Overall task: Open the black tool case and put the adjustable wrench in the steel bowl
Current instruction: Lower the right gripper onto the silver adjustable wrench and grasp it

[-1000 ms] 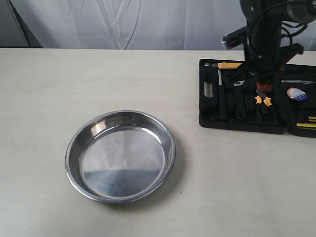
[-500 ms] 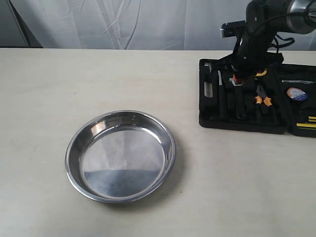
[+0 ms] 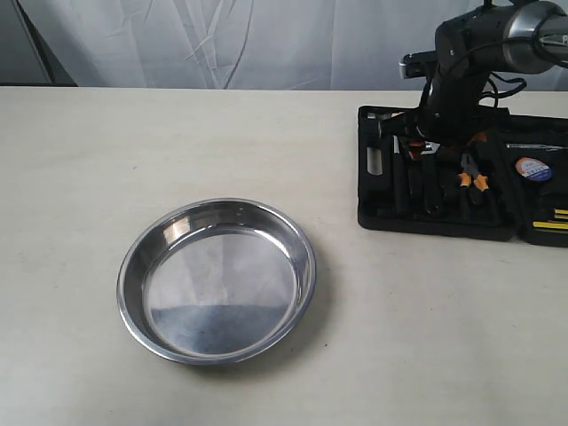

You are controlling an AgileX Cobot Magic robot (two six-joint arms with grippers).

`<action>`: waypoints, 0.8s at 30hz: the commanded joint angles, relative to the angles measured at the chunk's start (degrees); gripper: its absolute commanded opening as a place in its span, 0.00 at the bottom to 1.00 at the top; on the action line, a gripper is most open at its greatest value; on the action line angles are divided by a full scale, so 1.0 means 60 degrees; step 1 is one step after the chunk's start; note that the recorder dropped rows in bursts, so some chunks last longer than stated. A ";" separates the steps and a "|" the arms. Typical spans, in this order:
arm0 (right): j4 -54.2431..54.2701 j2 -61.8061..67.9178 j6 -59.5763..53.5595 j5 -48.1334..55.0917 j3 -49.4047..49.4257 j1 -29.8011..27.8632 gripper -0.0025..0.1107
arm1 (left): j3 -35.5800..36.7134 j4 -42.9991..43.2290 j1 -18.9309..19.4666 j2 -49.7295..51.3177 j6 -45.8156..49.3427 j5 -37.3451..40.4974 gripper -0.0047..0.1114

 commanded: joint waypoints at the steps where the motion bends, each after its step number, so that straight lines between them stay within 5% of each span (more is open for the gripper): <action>1: -0.0099 0.0296 0.0044 0.0034 0.0010 -0.0037 0.45 | -0.0020 -0.0016 -0.0035 0.0034 -0.0006 -0.0052 0.04; 8: 0.0147 0.0871 0.0044 0.0083 0.0034 -0.0037 0.44 | -0.0020 -0.0016 -0.0035 0.0034 -0.0006 -0.0052 0.04; 10: 0.0147 0.0947 0.0044 0.0104 0.0034 -0.0037 0.35 | -0.0020 -0.0016 -0.0035 0.0034 -0.0006 -0.0052 0.04; 14: 0.0006 0.0974 0.0044 0.0194 0.0034 -0.0037 0.03 | -0.0020 -0.0016 -0.0035 0.0034 -0.0006 -0.0052 0.04; 24: -0.0012 0.0594 -0.0049 0.0116 0.0034 -0.0019 0.02 | -0.0020 -0.0016 -0.0035 0.0034 -0.0006 -0.0052 0.04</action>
